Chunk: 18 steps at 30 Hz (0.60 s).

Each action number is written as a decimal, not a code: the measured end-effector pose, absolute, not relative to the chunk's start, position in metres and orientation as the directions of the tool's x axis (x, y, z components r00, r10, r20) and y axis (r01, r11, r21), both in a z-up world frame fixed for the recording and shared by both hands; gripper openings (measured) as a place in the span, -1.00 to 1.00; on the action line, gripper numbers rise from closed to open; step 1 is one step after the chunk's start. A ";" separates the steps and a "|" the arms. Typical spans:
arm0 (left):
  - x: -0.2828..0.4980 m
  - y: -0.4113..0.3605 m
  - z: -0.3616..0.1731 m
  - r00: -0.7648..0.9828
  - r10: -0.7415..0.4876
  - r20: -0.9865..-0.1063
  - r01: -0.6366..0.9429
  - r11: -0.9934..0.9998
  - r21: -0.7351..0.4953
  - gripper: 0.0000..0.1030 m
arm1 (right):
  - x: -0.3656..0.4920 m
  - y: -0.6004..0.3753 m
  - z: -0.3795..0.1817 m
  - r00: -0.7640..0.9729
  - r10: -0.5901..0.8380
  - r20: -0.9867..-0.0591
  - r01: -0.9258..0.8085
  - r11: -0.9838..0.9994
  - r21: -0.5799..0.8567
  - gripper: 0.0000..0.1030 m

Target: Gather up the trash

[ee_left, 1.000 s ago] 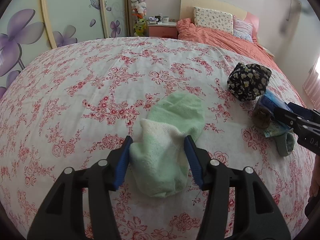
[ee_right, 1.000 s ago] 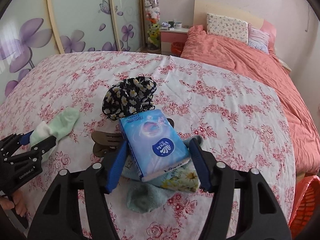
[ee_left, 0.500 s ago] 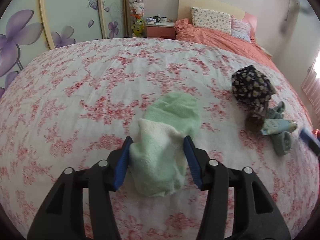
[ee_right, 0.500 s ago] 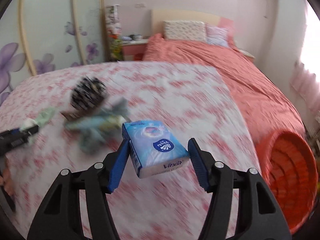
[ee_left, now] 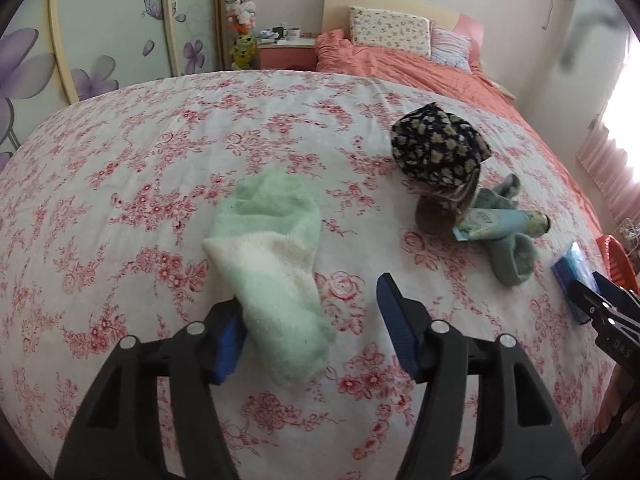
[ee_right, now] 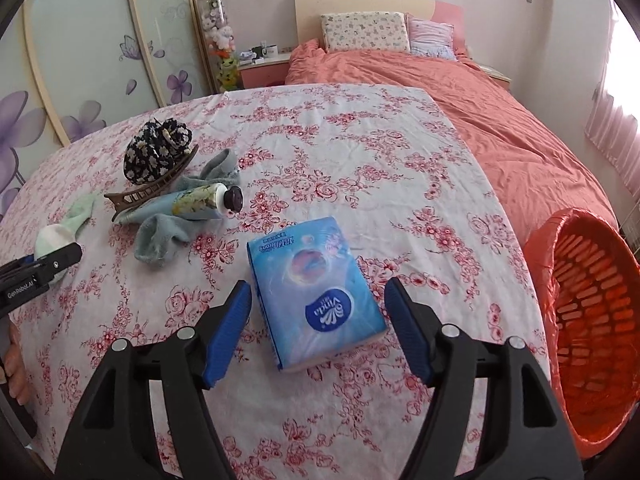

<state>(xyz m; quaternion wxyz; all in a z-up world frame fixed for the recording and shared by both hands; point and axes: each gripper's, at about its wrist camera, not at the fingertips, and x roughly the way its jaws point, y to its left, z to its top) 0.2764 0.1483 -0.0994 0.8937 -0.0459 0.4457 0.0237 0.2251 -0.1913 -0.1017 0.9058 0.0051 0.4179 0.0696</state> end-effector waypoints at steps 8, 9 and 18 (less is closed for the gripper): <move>0.283 0.156 -0.099 0.595 0.010 -0.803 -0.107 0.992 -0.067 0.25 | 0.229 -0.192 -0.103 0.629 0.132 -0.767 -0.111 0.991 0.079 0.32; 0.284 0.159 -0.098 0.595 0.007 -0.804 -0.112 0.991 -0.075 0.25 | 0.229 -0.192 -0.103 0.628 0.134 -0.766 -0.111 0.990 0.082 0.31; 0.287 0.172 -0.097 0.596 0.021 -0.802 -0.138 0.987 -0.077 -0.02 | 0.229 -0.192 -0.103 0.627 0.128 -0.768 -0.112 0.991 0.074 0.32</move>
